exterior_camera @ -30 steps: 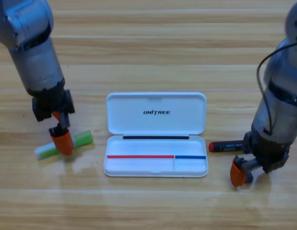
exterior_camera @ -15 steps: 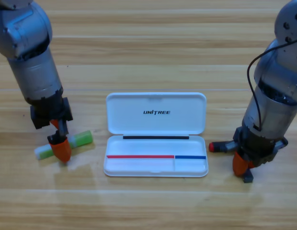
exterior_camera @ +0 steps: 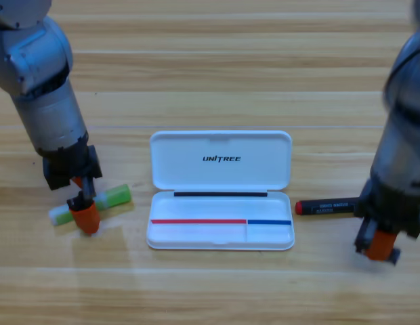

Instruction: Clean up eraser and pencils

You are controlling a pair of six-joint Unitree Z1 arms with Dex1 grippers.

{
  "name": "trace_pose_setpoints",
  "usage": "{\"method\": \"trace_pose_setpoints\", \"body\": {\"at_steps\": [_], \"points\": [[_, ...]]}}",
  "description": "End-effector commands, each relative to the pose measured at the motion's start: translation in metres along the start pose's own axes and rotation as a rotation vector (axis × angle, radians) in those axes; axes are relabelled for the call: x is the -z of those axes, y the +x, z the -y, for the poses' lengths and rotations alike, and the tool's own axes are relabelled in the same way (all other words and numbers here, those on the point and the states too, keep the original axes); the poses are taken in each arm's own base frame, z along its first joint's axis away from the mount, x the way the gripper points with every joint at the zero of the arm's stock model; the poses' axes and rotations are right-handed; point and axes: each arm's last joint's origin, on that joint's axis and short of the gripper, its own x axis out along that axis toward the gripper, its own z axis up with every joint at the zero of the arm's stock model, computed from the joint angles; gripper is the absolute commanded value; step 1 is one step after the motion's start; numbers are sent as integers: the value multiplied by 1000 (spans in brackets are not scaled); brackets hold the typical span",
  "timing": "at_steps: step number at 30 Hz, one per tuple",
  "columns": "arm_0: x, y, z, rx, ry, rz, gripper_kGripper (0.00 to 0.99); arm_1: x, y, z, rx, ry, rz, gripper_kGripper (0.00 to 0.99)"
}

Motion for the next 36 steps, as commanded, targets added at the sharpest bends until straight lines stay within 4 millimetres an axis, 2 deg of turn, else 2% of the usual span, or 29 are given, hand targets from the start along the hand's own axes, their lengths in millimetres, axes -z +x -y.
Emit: {"method": "trace_pose_setpoints", "body": {"at_steps": [1,5,7,10,12,13,15,21,30,33,36], "points": [[8,21,-5,24,-28,-45,870,-14,-33,-33,-19,-295,73,0],[10,22,-4,19,-20,-58,759,-44,-25,-37,-47,-445,77,0],[10,23,-4,19,-20,-63,735,-58,-18,-36,-46,-482,79,0],[11,27,-4,30,1,-72,597,-76,-10,-34,-41,-517,80,0],[11,30,-3,39,27,-79,451,-84,-4,-32,-40,-533,77,0],[11,32,-3,45,40,-80,339,-88,0,-32,-41,-539,71,0],[11,32,-3,45,68,-81,23,-94,6,-31,-42,-550,65,0],[13,13,-1,-5,69,-58,0,-106,20,-27,-47,-562,53,0],[8,-49,1,-78,84,-38,0,-120,39,-15,-40,-543,30,0],[7,-64,6,-92,91,-25,0,-120,44,-11,-37,-536,18,0],[6,-72,9,-98,99,-18,0,-120,45,-8,-21,-532,9,0]]}}
